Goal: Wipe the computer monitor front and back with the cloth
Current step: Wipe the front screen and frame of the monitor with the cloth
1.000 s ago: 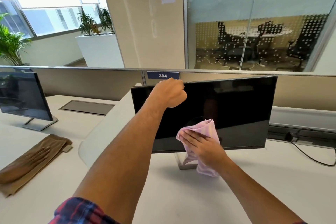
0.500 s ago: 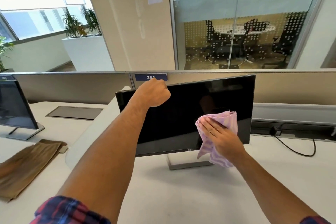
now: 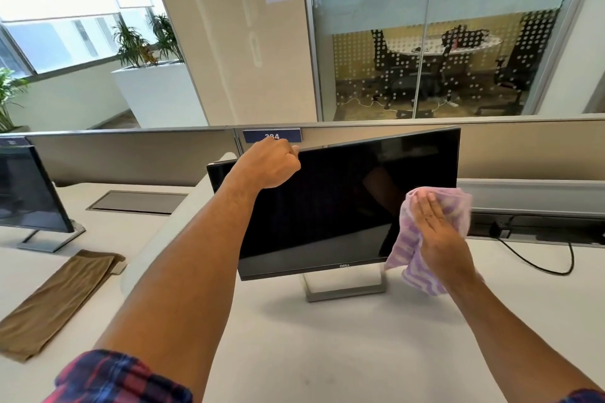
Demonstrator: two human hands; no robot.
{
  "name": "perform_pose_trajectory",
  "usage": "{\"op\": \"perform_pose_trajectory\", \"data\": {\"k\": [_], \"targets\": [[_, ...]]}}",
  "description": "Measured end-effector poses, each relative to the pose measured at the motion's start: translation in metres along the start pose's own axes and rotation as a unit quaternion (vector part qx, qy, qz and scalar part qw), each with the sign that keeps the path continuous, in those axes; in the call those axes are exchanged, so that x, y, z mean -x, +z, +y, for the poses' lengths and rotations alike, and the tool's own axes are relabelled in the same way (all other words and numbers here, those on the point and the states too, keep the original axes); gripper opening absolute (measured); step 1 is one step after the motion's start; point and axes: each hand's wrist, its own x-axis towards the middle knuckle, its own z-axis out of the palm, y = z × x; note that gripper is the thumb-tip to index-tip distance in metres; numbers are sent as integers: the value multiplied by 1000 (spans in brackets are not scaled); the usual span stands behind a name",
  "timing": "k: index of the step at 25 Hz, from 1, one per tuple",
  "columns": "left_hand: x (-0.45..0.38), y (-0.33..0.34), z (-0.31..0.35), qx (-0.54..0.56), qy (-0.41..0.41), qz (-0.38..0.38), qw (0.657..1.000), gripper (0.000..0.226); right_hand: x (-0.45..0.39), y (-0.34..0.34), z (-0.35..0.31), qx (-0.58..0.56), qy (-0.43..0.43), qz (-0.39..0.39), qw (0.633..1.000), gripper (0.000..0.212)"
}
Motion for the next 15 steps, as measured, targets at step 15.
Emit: {"op": "perform_pose_trajectory", "data": {"k": [15], "targets": [[5, -1, -2, 31, -4, -6, 1000, 34, 29, 20, -7, -77, 137, 78, 985, 65]]}}
